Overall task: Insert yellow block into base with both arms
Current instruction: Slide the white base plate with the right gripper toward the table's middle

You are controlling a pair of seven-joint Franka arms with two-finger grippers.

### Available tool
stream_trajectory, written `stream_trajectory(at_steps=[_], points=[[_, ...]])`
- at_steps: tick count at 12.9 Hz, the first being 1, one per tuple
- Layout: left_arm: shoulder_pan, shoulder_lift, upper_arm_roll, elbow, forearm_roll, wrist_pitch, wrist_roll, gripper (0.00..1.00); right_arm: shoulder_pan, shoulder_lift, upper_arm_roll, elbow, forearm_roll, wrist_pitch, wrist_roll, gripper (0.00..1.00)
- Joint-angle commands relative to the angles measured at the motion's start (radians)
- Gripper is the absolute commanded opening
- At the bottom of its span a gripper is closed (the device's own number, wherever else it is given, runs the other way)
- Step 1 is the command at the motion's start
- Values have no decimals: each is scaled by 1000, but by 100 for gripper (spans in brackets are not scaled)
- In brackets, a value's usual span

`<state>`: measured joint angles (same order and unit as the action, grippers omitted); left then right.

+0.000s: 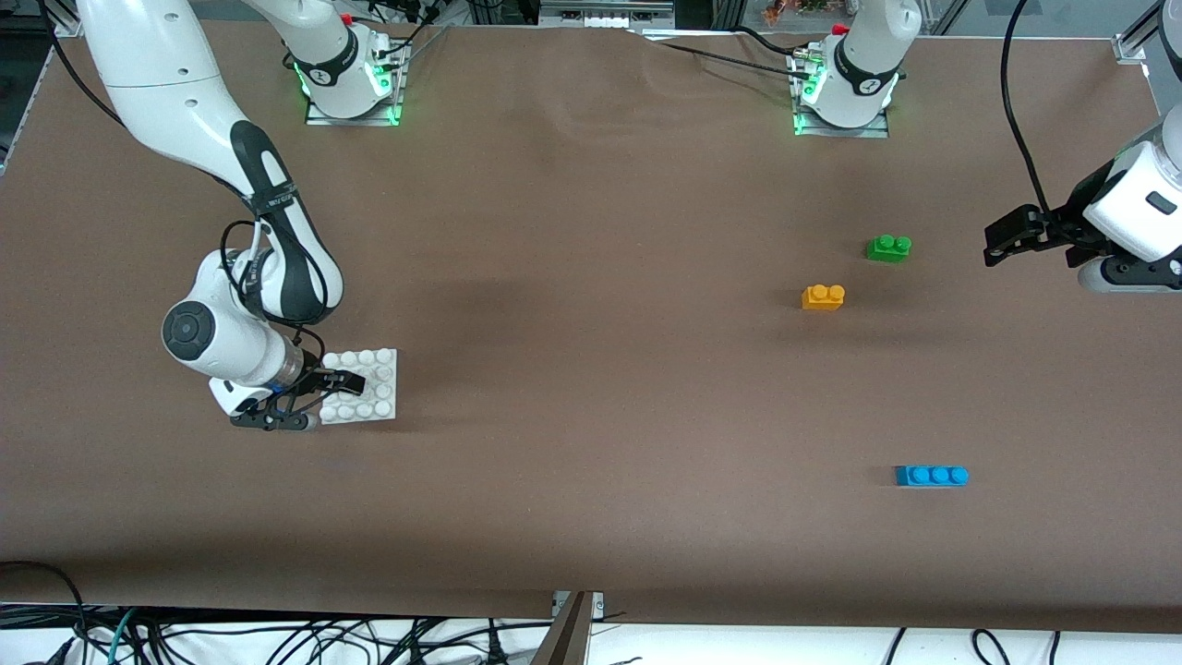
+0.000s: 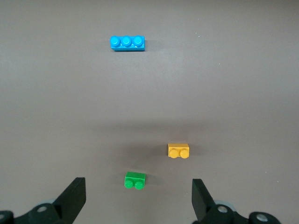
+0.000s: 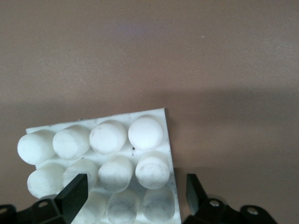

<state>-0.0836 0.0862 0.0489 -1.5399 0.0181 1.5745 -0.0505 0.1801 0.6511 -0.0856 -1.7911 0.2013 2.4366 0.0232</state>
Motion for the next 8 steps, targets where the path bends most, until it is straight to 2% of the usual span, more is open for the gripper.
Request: stream_trajectory(at_steps=[1, 4, 8], points=[[1, 12, -3, 32, 13, -22, 17, 100, -1, 12, 10, -1, 29, 13, 0, 88], [-1, 12, -3, 32, 13, -21, 17, 100, 1, 18, 10, -1, 29, 13, 0, 77], [-1, 12, -3, 32, 13, -22, 17, 100, -1, 18, 10, -1, 29, 13, -5, 70]])
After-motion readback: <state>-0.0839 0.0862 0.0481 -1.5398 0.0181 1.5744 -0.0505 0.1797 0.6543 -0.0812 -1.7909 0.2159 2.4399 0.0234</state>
